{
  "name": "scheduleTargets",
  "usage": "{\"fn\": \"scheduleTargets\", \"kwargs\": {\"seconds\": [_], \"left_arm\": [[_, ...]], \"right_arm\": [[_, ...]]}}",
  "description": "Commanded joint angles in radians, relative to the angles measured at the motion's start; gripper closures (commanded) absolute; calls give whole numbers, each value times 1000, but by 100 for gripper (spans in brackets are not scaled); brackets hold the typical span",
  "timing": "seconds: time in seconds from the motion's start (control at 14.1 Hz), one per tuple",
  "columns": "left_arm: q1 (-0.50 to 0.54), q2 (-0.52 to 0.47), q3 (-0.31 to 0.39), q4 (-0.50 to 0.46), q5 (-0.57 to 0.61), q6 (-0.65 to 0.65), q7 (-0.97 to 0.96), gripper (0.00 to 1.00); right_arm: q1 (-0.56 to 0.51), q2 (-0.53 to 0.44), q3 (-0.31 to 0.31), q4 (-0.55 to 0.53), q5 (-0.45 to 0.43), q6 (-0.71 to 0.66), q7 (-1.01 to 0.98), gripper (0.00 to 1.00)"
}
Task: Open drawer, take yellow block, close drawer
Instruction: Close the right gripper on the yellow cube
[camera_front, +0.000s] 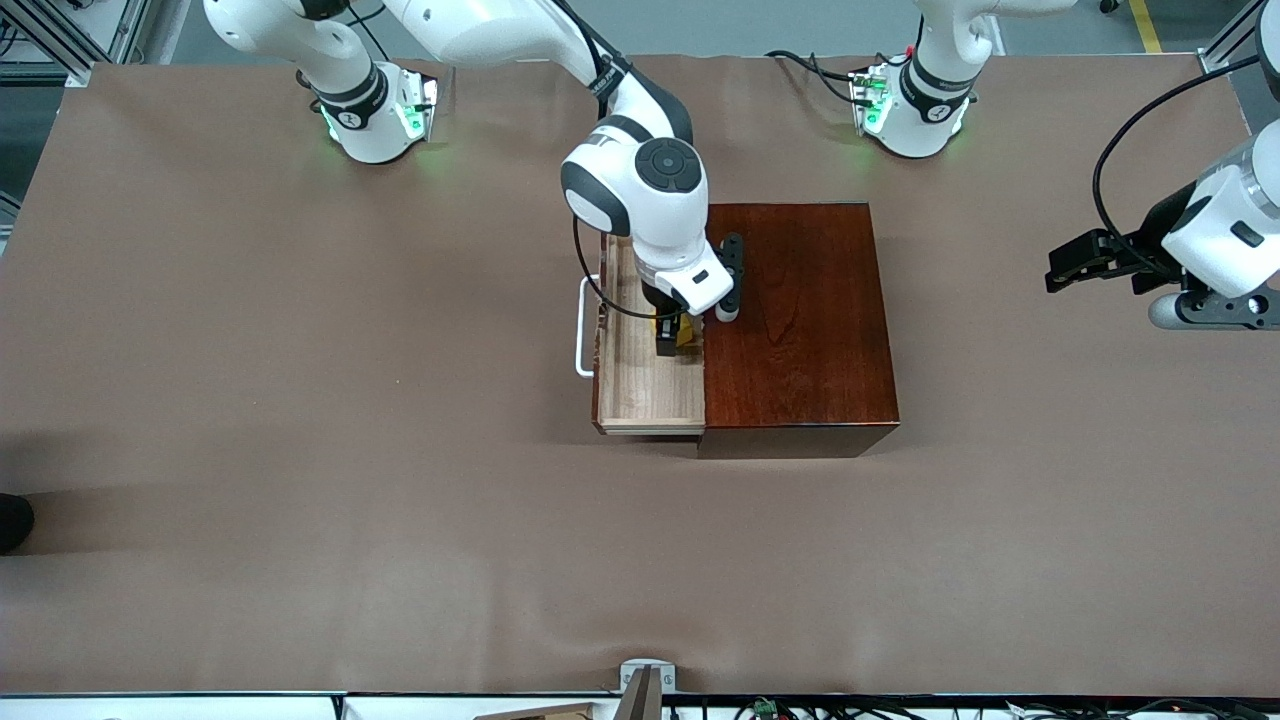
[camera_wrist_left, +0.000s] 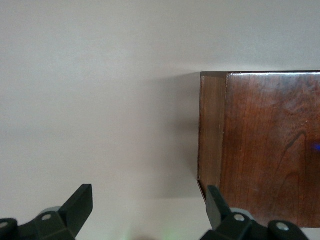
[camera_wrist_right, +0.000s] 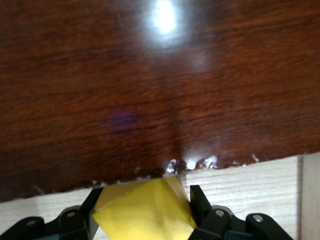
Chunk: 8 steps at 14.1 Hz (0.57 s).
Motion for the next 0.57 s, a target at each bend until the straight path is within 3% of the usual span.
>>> {"fn": "scheduleTargets", "kwargs": {"seconds": [0.0,0.5], "left_arm": [[-9,-24,8,-28,12,14,5,0],[-9,-21,6,-28,9,14,5,0]], "right_arm": [[3,13,-3,31,-20,-8,27,100],[-72,-79,-3,26,0,-83,16,100]]}}
